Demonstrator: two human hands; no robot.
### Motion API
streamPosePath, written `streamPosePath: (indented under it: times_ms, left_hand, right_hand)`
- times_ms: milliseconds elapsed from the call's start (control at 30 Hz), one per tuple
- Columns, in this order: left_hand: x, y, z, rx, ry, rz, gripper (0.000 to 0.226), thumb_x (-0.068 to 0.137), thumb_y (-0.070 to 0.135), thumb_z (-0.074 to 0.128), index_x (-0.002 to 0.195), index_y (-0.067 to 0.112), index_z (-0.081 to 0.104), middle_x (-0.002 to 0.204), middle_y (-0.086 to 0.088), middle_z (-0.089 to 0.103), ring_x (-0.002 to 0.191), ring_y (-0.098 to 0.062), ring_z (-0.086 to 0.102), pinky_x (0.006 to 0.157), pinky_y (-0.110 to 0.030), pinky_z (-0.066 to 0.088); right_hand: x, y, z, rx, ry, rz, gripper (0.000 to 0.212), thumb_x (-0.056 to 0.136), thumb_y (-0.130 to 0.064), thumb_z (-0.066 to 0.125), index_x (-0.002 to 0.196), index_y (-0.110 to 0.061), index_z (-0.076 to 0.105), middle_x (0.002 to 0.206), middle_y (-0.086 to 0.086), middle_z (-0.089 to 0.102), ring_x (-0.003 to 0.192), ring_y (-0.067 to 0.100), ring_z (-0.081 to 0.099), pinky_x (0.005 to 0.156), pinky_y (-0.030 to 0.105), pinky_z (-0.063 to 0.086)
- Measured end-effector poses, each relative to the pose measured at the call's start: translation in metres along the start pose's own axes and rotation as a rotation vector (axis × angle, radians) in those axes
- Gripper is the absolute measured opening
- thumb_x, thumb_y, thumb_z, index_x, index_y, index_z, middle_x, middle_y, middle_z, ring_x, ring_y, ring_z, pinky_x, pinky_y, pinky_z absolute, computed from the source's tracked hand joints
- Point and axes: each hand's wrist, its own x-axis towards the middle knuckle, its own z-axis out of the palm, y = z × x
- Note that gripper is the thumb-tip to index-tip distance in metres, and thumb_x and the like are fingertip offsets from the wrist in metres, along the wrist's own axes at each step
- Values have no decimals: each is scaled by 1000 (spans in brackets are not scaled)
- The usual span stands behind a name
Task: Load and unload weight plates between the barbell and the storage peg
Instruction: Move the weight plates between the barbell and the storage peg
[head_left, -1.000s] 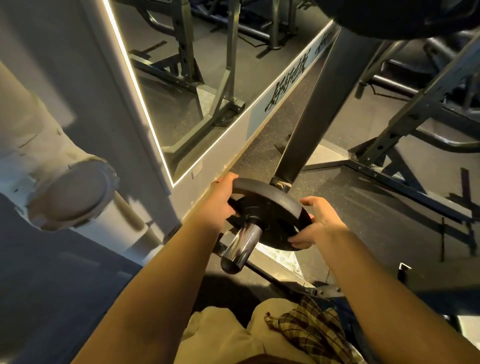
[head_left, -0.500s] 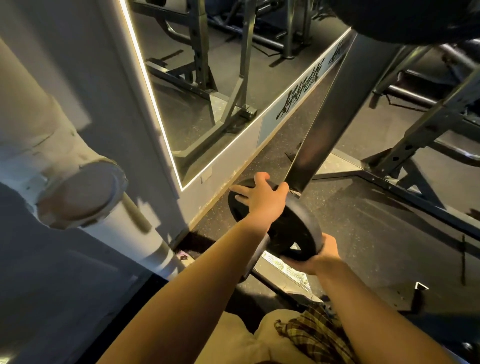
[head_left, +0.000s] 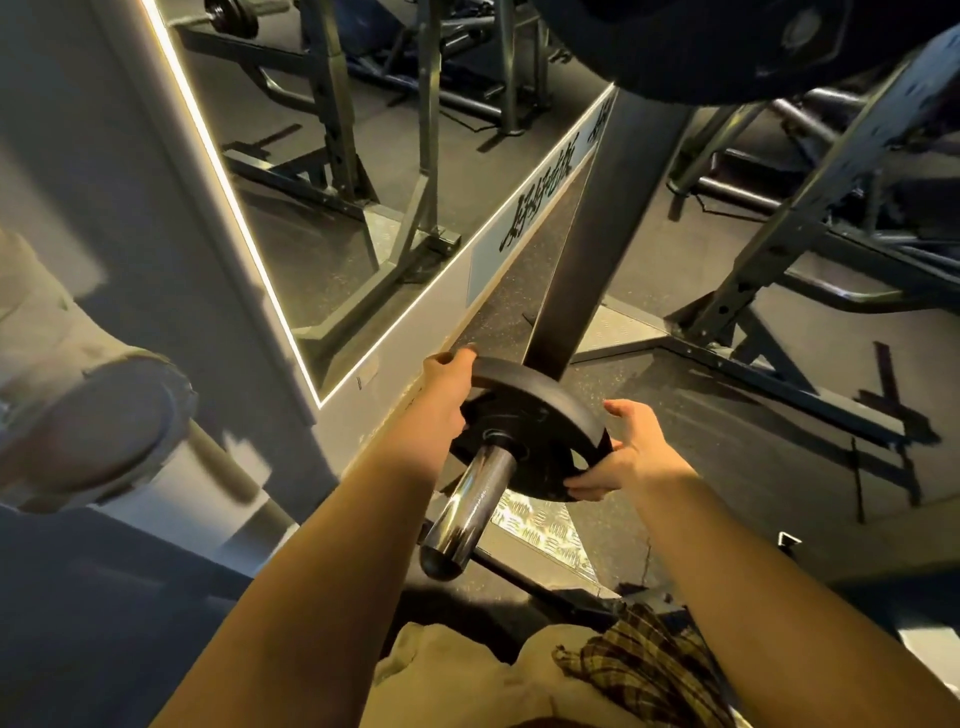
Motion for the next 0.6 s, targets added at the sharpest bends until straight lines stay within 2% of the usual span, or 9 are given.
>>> streamPosePath:
  times_ms: [33,100,200,300,367,433,500,533,600]
  left_hand:
    - [-3,-2,-2,-20,-7,12,52,91,38,61,135,22,37,117,-10,44,115,-35,43,103,-48,36]
    - [-8,-10,-6,-26,-17,47,60,91,46,58,140,25,31,124,-9,44,114,-31,44,107,-47,32]
    - [-21,-28,-19,46,-29,103,72,92,59,48,149,33,13,150,-7,31,135,-33,34,114,-52,27]
    - [-39,-50,-31,120,-90,120,69,97,57,39,152,37,1,158,-5,21,142,-33,27,115,-50,23]
    - [-50,-62,-33,210,-126,156,69,99,49,41,152,34,0,152,-6,33,134,-30,40,111,-46,30]
    - [-58,-75,-35,365,-159,270,71,99,38,49,153,31,3,120,-4,55,103,-17,57,93,-35,42]
    - [-65,-88,-35,523,-187,458,66,97,26,51,152,27,14,103,-6,60,86,-18,61,78,-29,46]
    - [-69,-94,-34,615,-196,561,62,96,23,51,150,24,21,103,-10,62,87,-24,63,76,-31,49]
    - [-78,-109,-30,832,-171,765,54,94,23,53,145,20,35,115,-10,62,104,-26,61,87,-35,50]
  right_hand:
    - [-4,1,-1,-11,-11,0,36,91,-37,54,112,-9,47,97,18,45,136,42,27,104,50,34]
    - [-10,3,-3,-23,-39,-5,35,93,-34,53,115,-9,45,91,16,43,132,41,34,93,48,40]
    - [-7,8,-13,-75,-61,-56,46,91,-34,58,129,-12,45,102,17,48,115,40,47,89,50,47]
    - [-5,16,-19,-170,-21,-168,49,92,-38,61,132,-14,47,124,13,49,115,34,49,93,51,51]
    - [-7,21,-20,-187,-8,-226,46,93,-37,61,130,-14,49,130,12,46,108,31,52,92,49,52]
    - [-12,28,-22,-209,4,-243,38,94,-35,59,124,-12,51,126,12,45,101,31,53,94,48,52]
    - [-12,34,-30,-247,7,-243,34,95,-34,57,120,-13,51,124,12,44,102,33,54,95,46,51]
    - [-9,37,-36,-263,0,-245,38,95,-35,57,125,-13,50,127,12,43,103,35,55,94,47,51]
    - [-4,48,-50,-297,-7,-218,46,95,-35,57,134,-12,47,132,14,45,104,37,57,96,48,49]
